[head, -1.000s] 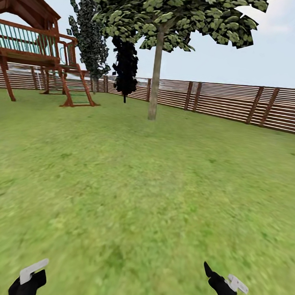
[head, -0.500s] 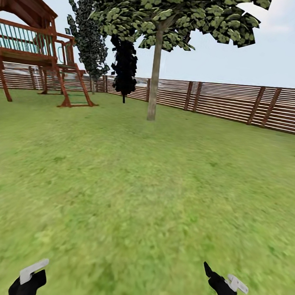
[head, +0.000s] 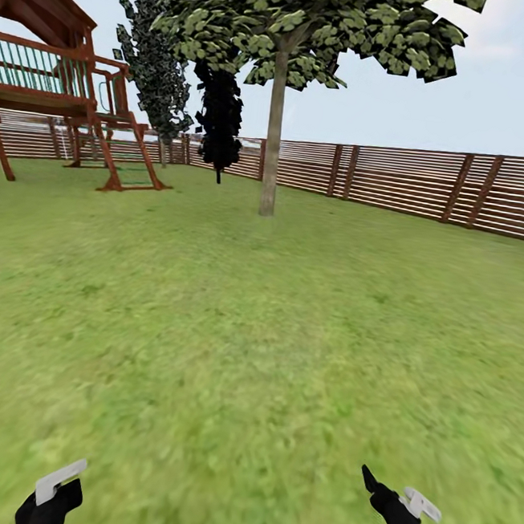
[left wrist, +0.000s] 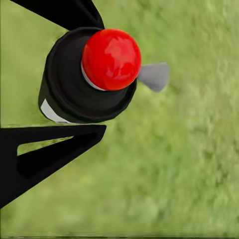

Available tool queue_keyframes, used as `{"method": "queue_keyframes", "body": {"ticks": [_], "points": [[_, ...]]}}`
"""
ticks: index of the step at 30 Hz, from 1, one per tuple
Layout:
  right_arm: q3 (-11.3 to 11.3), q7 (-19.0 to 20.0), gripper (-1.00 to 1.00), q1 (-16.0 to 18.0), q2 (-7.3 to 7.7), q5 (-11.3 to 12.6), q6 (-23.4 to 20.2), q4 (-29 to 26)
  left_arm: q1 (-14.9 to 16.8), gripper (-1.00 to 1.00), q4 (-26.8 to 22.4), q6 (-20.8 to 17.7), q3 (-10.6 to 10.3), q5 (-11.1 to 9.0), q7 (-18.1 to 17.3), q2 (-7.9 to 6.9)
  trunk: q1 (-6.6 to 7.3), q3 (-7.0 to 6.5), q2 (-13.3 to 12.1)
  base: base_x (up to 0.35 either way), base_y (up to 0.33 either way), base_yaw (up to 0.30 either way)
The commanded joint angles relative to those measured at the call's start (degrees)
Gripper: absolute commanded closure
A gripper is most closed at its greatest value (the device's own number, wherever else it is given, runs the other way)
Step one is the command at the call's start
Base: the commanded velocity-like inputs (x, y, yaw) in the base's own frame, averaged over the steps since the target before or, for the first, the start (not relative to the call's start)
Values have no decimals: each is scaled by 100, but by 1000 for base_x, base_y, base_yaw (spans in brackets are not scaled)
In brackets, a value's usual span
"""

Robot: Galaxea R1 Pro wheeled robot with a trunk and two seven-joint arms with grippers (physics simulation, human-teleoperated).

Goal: In the garden, pick up the pesticide atomizer on the floor and spray pesticide onto both trees until each tree trunk is fully covered.

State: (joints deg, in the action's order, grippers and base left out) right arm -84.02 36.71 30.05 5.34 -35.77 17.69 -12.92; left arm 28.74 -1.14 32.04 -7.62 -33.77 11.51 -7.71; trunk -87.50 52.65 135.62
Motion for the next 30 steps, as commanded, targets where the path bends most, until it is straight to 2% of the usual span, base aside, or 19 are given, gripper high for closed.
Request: {"method": "queue_keyframes", "body": {"ticks": [1, 30], "points": [[0, -1, -100, 0, -1, 0, 1, 0, 0, 100, 0, 0, -3, 2, 0, -1, 0, 0, 0, 326, -80, 0], [0, 2, -100, 0, 2, 0, -1, 0, 0, 100, 0, 2, -6, 2, 0, -1, 0, 0, 0, 326, -80, 0]]}}
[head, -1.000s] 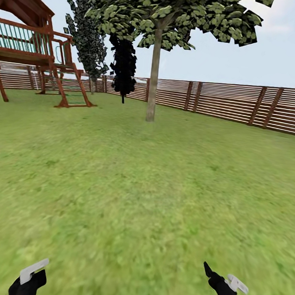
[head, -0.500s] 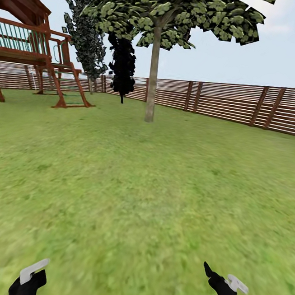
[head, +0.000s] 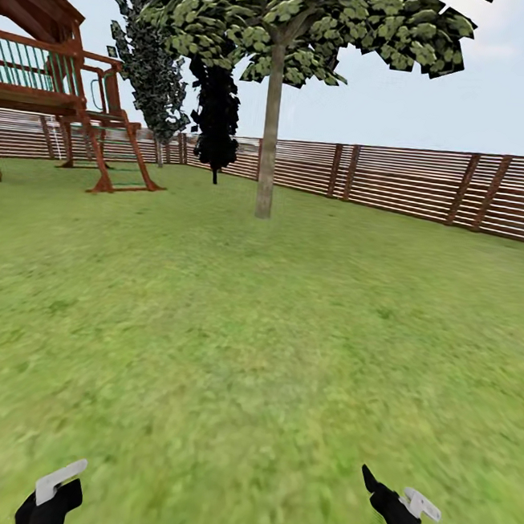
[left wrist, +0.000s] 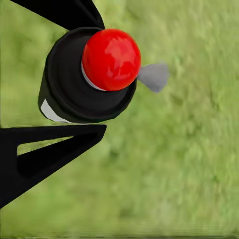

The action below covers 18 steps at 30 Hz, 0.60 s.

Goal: In the garden, pick up the pesticide atomizer on the floor and spray pesticide onto both trees until each tree trunk is fully covered.

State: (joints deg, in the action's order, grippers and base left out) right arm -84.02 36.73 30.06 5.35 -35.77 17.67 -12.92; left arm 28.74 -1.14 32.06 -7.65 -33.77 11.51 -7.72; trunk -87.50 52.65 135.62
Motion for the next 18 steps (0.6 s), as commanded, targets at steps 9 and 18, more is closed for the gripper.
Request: {"method": "queue_keyframes", "body": {"ticks": [9, 18], "points": [[0, -1, -100, 0, 0, 0, 1, 0, -1, 100, 0, -3, -1, 2, 1, -1, 0, 0, 0, 326, -80, 0], [0, -1, -100, -1, 1, 0, 2, 0, 0, 100, 0, 2, -5, 2, 1, 0, 0, 0, 0, 326, -80, 0]]}}
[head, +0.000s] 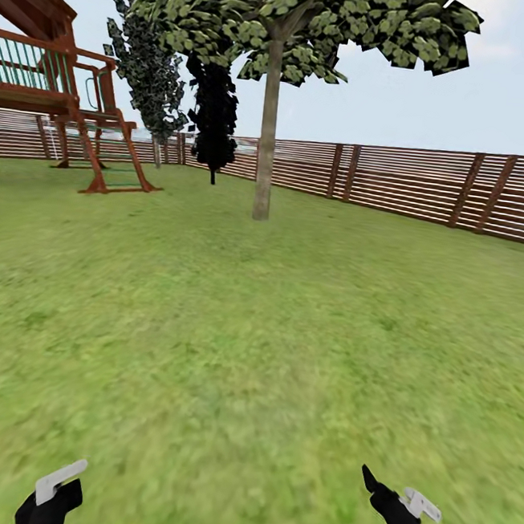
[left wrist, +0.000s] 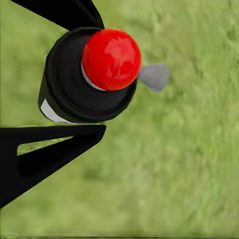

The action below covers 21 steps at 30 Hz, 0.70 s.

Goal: In the garden, pick up the pesticide atomizer on the floor and spray pesticide onto both trees until each tree trunk is fully covered.

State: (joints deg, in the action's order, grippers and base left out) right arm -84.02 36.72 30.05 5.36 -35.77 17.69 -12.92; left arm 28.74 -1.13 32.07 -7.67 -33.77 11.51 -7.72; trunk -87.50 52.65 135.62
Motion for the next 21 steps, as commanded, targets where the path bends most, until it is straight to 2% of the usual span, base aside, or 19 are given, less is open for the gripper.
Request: {"method": "queue_keyframes", "body": {"ticks": [1, 21], "points": [[0, -1, -100, 0, 0, 0, 1, 0, 0, 100, 1, 0, -1, 2, 0, -1, 0, 0, 0, 326, -80, 0], [0, 0, -100, 1, 0, 0, 2, 0, 0, 100, -1, -5, -2, 2, 0, 0, 0, 0, 0, 326, -80, 0]]}}
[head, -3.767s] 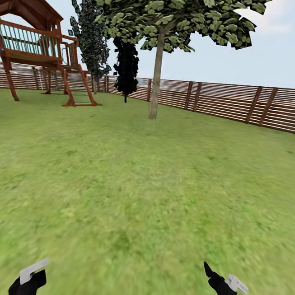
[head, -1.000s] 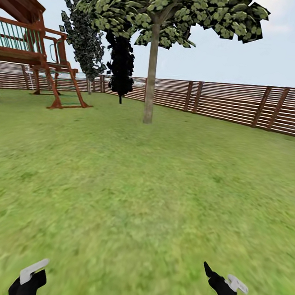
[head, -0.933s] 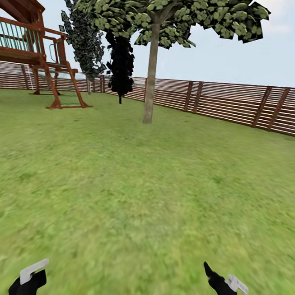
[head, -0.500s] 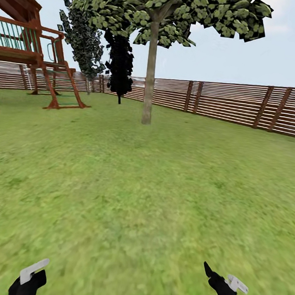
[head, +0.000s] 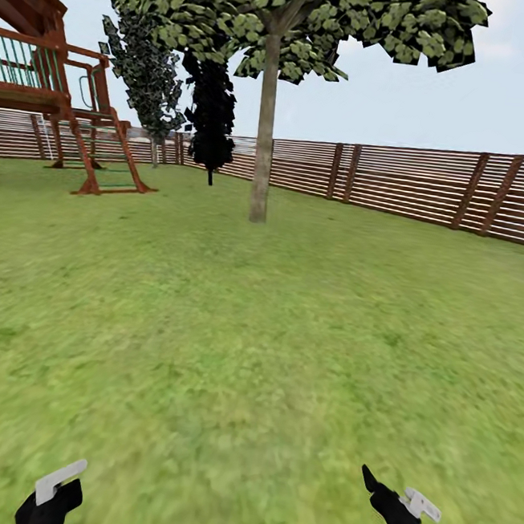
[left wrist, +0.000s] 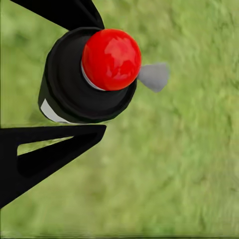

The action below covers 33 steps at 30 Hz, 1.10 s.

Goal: In the garden, pick up the pesticide atomizer on the floor and spray pesticide onto both trees until each tree trunk is fully covered.

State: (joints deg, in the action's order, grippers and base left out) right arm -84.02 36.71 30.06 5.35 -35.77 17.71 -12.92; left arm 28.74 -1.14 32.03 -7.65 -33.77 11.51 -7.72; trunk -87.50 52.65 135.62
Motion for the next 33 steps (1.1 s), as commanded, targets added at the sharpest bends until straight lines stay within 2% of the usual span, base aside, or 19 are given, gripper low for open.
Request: {"method": "queue_keyframes", "body": {"ticks": [1, 33], "points": [[0, -3, -100, 0, -2, 0, -2, 0, 0, 100, 1, 1, -6, 2, 0, 2, 0, 0, 0, 326, -80, 0], [0, -2, -100, 0, -1, 0, 0, 0, 0, 100, -1, 4, -2, 2, 0, -1, 0, 0, 0, 326, -80, 0]]}}
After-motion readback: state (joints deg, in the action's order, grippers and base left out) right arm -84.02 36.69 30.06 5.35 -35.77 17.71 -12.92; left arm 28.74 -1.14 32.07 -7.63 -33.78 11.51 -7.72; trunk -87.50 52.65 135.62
